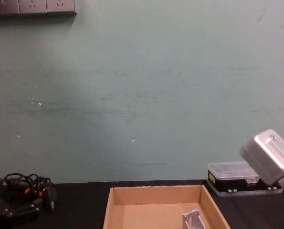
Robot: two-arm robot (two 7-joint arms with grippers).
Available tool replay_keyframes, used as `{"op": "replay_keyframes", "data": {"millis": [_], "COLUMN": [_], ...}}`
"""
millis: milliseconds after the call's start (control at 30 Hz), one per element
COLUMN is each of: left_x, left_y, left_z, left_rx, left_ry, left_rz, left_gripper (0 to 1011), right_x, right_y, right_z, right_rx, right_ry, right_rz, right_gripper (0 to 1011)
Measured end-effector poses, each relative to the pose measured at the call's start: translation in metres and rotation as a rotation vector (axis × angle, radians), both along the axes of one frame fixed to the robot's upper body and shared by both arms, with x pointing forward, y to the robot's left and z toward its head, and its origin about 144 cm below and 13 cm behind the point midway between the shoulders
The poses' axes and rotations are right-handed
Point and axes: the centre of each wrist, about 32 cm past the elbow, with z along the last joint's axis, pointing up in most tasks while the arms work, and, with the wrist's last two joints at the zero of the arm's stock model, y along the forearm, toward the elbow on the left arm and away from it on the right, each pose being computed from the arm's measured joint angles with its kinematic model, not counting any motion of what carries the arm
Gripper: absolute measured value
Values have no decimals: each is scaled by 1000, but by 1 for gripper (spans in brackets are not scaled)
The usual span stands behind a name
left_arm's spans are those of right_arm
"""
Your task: Use one hand to pick up the angle iron from the table and place it into the box.
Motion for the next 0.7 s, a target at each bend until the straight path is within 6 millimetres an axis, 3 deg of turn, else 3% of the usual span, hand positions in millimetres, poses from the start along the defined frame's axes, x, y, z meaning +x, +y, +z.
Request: {"op": "replay_keyframes", "data": {"millis": [700], "left_x": [0], "left_y": [0], "left_z": [0], "left_rx": [0], "left_ry": [0], "left_rz": [0], "left_gripper": [1011], "right_x": [14], "right_y": [10], "right_z": [-5], "right_rx": [-10], "right_ry": [-4], "right_rz": [7], "right_gripper": [1004]}}
